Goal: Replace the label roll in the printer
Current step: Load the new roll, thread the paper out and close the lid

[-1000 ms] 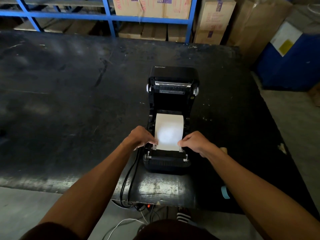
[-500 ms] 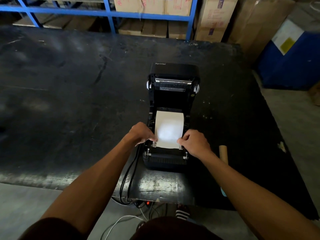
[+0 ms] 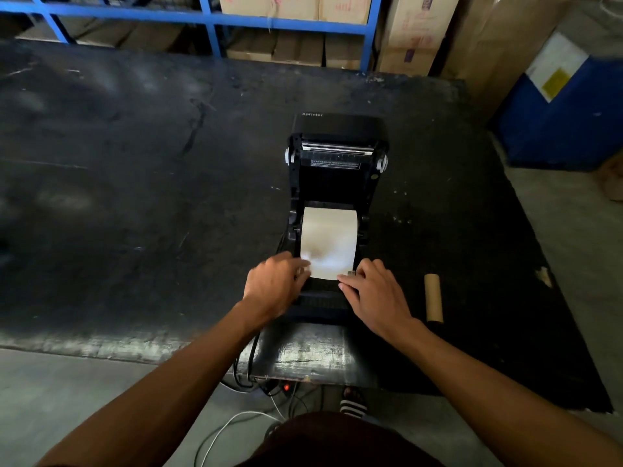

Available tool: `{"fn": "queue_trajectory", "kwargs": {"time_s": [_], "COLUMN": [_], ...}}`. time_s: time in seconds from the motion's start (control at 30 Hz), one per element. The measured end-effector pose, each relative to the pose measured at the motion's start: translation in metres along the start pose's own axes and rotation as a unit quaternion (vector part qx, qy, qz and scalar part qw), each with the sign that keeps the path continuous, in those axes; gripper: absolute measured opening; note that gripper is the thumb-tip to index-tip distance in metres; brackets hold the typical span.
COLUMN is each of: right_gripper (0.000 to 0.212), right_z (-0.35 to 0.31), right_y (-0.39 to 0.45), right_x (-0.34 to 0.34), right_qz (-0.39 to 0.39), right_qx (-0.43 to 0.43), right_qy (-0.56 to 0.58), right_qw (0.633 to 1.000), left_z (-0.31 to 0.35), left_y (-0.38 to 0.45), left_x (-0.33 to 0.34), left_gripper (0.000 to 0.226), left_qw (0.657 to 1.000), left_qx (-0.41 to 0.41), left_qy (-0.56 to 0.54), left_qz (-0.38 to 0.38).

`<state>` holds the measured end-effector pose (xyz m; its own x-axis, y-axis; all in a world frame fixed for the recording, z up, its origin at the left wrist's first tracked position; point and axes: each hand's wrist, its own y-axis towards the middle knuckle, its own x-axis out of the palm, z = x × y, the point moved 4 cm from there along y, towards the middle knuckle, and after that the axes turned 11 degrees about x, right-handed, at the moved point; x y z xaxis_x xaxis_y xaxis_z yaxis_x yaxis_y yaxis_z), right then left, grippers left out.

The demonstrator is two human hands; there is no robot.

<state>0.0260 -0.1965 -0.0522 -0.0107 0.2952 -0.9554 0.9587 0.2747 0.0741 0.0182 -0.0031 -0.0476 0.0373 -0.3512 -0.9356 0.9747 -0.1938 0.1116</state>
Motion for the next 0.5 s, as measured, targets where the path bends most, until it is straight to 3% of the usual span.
{"fn": "queue_trajectory", "kwargs": {"time_s": [0.17, 0.5], "right_gripper": [0.026, 0.014], "right_z": [0.000, 0.003], "right_y": [-0.002, 0.002], "right_x": [-0.001, 0.004], "right_qz": [0.000, -0.023], "right_qx": [0.008, 0.022], "right_qy": [0.027, 0.072], "right_qw": [1.000, 0.997], "left_z": [0.003, 0.004], "left_y": [-0.017, -0.014], "left_x": [0.006, 0.000], "left_gripper": [0.030, 0.021], "left_qw": [0.990, 0.993], "left_qx": [0.125, 0.116], "left_qy": [0.064, -0.010], "left_qz": [-0.014, -0.027]}}
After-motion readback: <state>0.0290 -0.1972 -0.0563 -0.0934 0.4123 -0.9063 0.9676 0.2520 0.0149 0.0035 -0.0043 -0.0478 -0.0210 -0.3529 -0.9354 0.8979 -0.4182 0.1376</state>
